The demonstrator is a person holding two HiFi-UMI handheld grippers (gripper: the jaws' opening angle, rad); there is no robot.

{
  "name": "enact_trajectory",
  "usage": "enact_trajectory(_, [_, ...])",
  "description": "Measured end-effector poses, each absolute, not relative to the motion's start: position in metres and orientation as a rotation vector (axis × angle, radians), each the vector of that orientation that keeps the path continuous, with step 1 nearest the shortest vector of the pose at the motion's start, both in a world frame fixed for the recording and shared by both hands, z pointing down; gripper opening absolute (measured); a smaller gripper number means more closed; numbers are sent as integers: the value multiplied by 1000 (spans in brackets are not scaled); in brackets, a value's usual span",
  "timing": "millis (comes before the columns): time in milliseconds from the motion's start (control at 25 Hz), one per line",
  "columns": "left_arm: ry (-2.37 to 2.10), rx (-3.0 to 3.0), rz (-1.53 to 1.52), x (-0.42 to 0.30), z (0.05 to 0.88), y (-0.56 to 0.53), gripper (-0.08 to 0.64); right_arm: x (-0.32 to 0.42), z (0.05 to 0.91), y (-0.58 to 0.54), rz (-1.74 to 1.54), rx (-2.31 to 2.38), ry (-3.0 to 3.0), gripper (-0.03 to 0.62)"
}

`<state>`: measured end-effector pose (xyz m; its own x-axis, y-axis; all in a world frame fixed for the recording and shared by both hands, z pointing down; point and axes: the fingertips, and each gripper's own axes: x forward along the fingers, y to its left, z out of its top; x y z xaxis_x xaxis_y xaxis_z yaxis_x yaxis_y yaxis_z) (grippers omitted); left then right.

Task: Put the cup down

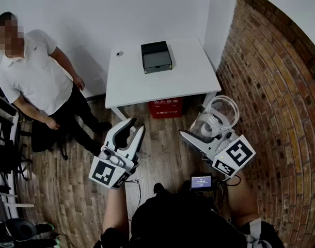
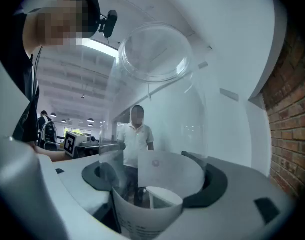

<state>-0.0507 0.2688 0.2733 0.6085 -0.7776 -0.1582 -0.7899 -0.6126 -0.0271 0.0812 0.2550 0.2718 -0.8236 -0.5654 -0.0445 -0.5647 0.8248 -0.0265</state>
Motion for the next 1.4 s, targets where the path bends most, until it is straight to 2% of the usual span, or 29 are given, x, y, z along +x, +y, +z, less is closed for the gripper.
enact_trajectory(1000, [1332, -2744, 187, -48, 280, 269, 105, 87, 270, 255, -37, -916, 2923, 382])
enact_trajectory(1400, [1371, -2714, 199, -15, 279, 264, 132, 120, 275, 247, -15, -916, 2934, 382])
